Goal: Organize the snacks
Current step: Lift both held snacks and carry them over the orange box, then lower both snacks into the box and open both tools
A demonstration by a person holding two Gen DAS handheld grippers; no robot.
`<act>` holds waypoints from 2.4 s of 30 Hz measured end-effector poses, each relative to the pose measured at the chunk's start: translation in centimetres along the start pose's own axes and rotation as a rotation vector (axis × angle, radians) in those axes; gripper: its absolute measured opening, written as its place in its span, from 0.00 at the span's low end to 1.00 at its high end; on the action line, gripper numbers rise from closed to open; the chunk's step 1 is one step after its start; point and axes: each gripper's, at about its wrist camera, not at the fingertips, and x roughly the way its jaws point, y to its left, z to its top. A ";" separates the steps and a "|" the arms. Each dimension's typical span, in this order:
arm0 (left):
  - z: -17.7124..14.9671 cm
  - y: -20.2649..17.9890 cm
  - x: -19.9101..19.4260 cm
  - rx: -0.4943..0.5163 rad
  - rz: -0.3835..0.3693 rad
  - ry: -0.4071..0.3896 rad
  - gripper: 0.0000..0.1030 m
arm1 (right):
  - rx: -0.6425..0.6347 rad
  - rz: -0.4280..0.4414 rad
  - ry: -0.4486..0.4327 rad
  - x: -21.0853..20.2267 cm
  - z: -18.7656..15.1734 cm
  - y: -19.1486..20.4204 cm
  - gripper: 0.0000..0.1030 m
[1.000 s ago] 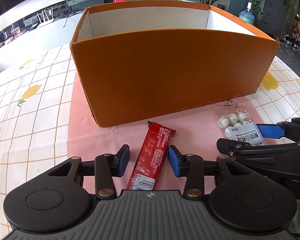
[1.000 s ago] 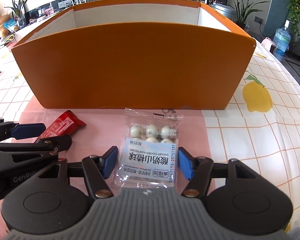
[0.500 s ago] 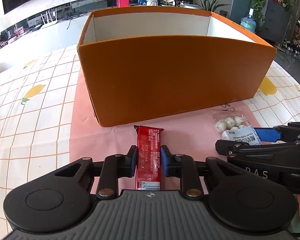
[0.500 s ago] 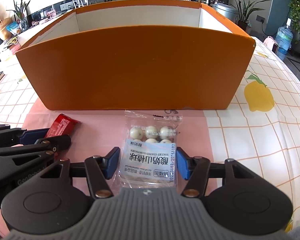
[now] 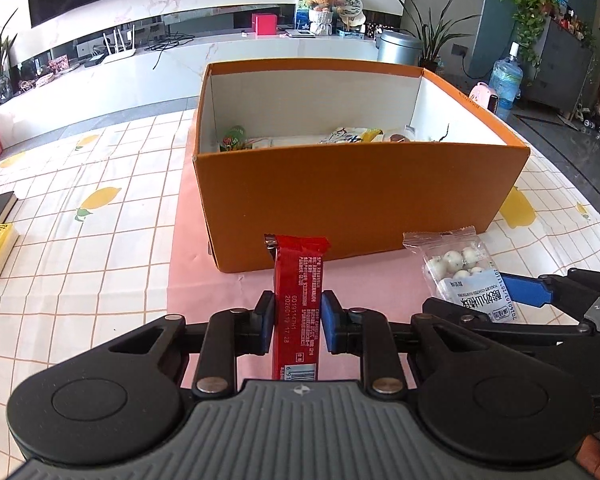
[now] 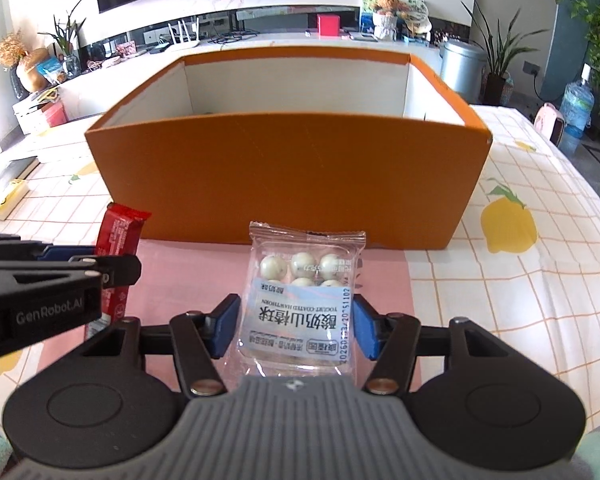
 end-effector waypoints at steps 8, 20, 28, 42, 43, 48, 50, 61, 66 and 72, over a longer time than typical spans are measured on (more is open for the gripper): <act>1.1 -0.9 -2.5 0.000 0.003 -0.046 0.25 | -0.027 -0.016 -0.086 -3.9 0.5 -0.7 0.55; 5.2 -1.1 -5.4 0.000 0.019 -0.151 0.25 | -0.070 -0.005 -0.164 -7.1 4.2 -1.8 0.55; 8.9 -1.2 -4.9 0.030 0.023 -0.188 0.25 | -0.144 0.012 -0.184 -7.3 8.8 -2.5 0.55; 12.8 -0.5 0.1 0.069 0.012 -0.131 0.25 | -0.244 -0.003 -0.094 -0.7 15.0 -2.5 0.55; 12.9 -0.5 0.7 0.075 0.012 -0.121 0.25 | -0.249 -0.002 -0.080 0.2 15.4 -2.5 0.55; 13.5 -0.4 3.4 0.087 0.006 -0.061 0.25 | -0.286 -0.022 -0.031 3.9 16.6 -2.4 0.55; 13.8 0.1 4.6 0.065 -0.026 -0.026 0.25 | -0.300 -0.029 -0.005 5.4 17.0 -2.4 0.55; 13.7 0.3 9.6 0.126 0.000 0.107 0.25 | -0.424 -0.060 0.128 12.4 17.5 -2.1 0.55; 13.2 0.3 11.1 0.145 0.024 0.169 0.25 | -0.465 -0.070 0.162 14.1 17.4 -1.9 0.56; 13.2 0.2 12.1 0.165 0.047 0.203 0.26 | -0.490 -0.068 0.189 14.7 17.5 -1.6 0.57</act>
